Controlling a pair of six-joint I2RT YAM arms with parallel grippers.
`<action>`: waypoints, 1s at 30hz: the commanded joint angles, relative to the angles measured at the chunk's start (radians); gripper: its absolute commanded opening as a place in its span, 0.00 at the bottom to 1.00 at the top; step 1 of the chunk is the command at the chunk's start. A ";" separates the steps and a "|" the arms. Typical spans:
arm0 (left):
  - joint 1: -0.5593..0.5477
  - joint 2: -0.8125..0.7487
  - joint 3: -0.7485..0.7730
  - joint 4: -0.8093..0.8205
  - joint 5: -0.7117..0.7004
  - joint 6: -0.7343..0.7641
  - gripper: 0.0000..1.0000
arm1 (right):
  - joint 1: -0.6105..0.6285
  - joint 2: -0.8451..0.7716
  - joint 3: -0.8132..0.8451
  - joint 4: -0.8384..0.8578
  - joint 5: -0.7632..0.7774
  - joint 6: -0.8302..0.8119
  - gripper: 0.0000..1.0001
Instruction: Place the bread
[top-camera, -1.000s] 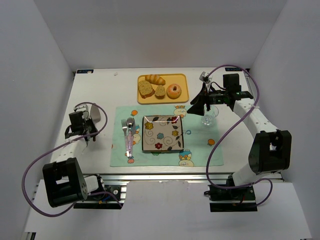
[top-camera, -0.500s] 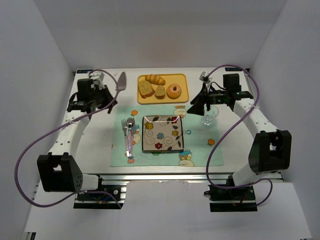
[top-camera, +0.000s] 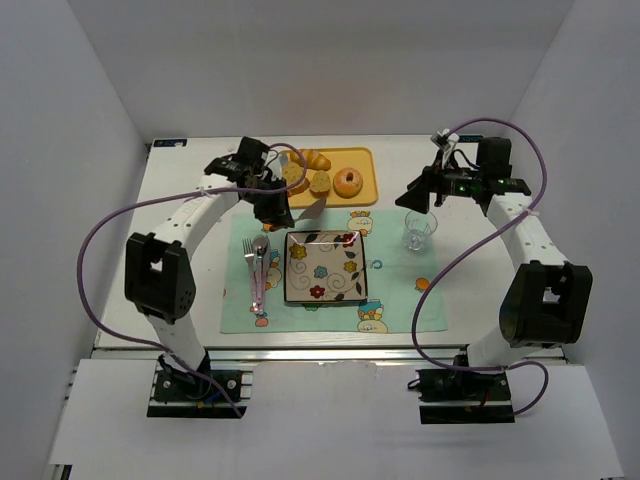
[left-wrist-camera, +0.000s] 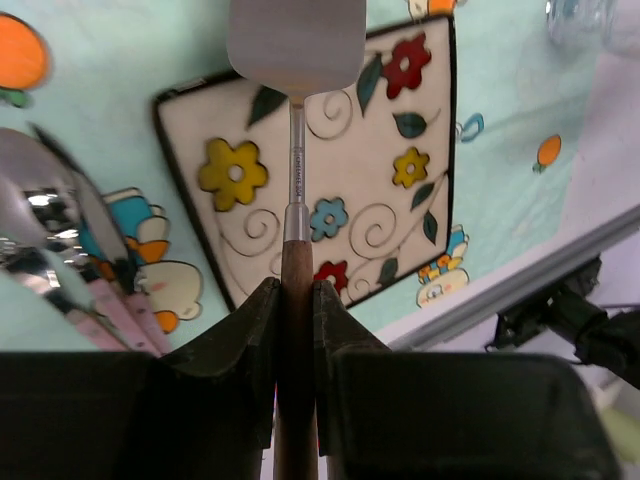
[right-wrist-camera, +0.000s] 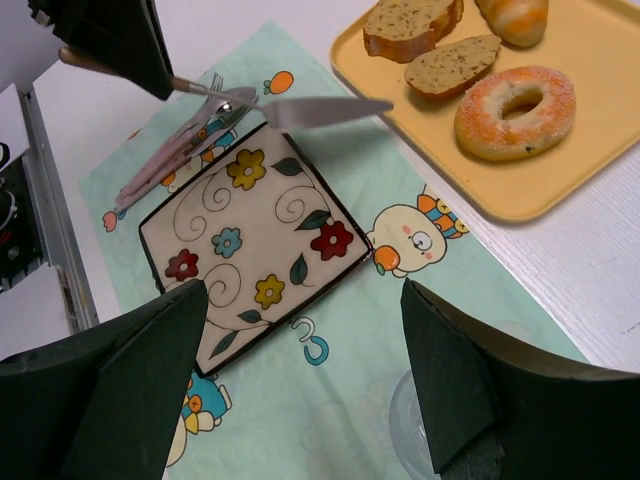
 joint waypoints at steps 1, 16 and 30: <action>-0.012 0.018 0.074 -0.017 0.071 -0.026 0.00 | -0.004 -0.015 0.032 0.036 -0.002 0.017 0.83; -0.035 0.199 0.258 -0.068 0.088 0.006 0.00 | -0.004 -0.030 -0.017 0.046 -0.007 0.019 0.83; -0.035 0.337 0.375 -0.125 0.017 -0.008 0.00 | -0.004 -0.027 -0.029 0.063 -0.011 0.034 0.83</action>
